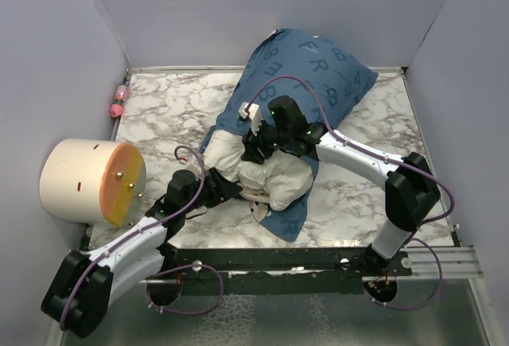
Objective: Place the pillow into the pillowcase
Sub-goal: Stuff the pillow into the pillowcase.
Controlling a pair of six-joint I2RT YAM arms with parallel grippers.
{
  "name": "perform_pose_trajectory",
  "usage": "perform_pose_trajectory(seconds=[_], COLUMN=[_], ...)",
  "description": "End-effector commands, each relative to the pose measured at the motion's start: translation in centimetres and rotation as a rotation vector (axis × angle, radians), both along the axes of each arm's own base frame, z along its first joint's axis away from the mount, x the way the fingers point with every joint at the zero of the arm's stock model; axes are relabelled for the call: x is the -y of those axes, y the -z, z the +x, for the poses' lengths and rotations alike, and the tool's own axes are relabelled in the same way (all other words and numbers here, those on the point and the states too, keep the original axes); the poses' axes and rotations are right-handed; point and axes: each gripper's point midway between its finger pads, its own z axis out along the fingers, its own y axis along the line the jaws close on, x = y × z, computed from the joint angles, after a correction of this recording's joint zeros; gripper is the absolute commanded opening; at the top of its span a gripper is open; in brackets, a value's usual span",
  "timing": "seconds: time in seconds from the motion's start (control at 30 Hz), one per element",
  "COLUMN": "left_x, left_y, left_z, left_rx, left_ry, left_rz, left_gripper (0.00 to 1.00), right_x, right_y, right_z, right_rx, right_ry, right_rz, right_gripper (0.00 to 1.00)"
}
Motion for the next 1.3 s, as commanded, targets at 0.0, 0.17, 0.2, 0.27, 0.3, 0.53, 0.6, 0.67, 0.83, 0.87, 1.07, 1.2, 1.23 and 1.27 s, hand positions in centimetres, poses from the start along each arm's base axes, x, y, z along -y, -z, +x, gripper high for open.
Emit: perform_pose_trajectory(seconds=[0.0, 0.17, 0.2, 0.27, 0.3, 0.53, 0.6, 0.67, 0.83, 0.87, 1.07, 1.2, 1.23, 1.27], left_x=[0.7, 1.2, 1.2, 1.1, 1.1, 1.1, 1.2, 1.4, 1.4, 1.4, 1.2, 0.7, 0.4, -0.1], left_y=[-1.6, -0.1, 0.0, 0.4, 0.6, 1.9, 1.6, 1.1, 0.0, -0.2, -1.3, -1.9, -2.2, -2.4], left_z=[3.4, 4.6, 4.9, 5.3, 5.5, 5.6, 5.5, 5.5, 5.1, 5.0, 4.5, 4.3, 4.4, 4.4], left_rx=[0.076, 0.057, 0.064, 0.072, 0.072, 0.08, 0.1, 0.122, 0.165, 0.171, 0.2, 0.209, 0.211, 0.215], left_ry=[-0.06, -0.08, -0.087, -0.101, -0.103, -0.087, -0.067, -0.05, -0.024, -0.022, -0.007, -0.006, -0.014, -0.025], left_rz=[-0.007, 0.012, 0.015, 0.023, 0.032, 0.067, 0.069, 0.065, 0.061, 0.061, 0.057, 0.079, 0.093, 0.11], left_gripper=[0.6, 0.6, 0.6, 0.59, 0.54, 0.0, 0.0, 0.0, 0.0, 0.0, 0.0, 0.0, 0.0, 0.0], right_x=[2.6, 2.5, 2.5, 2.3, 2.1, -0.2, -1.4, -2.9, -5.8, -6.1, -5.5, -3.1, -2.2, -1.3], right_y=[3.0, 2.3, 2.0, 1.2, 0.6, -9.2, -10.9, -10.6, -6.9, -6.1, 0.6, 5.0, 5.9, 6.2], right_z=[0.5, 0.3, 0.2, 0.0, -0.3, -3.4, -4.2, -4.2, -2.5, -2.2, 2.3, 5.1, 5.5, 5.6], right_rx=[-0.048, -0.045, -0.043, -0.037, -0.031, 0.071, 0.108, 0.142, 0.245, 0.284, 0.407, 0.353, 0.337, 0.334], right_ry=[0.087, 0.082, 0.078, 0.06, 0.041, -0.159, -0.205, -0.228, -0.271, -0.286, -0.176, 0.029, 0.078, 0.11], right_rz=[-0.113, -0.096, -0.089, -0.07, -0.055, 0.188, 0.227, 0.21, 0.101, 0.086, -0.089, -0.243, -0.281, -0.303], right_gripper=[0.49, 0.49, 0.49, 0.49, 0.49, 0.66, 0.75, 0.81, 0.92, 0.94, 0.99, 0.41, 0.24, 0.16])
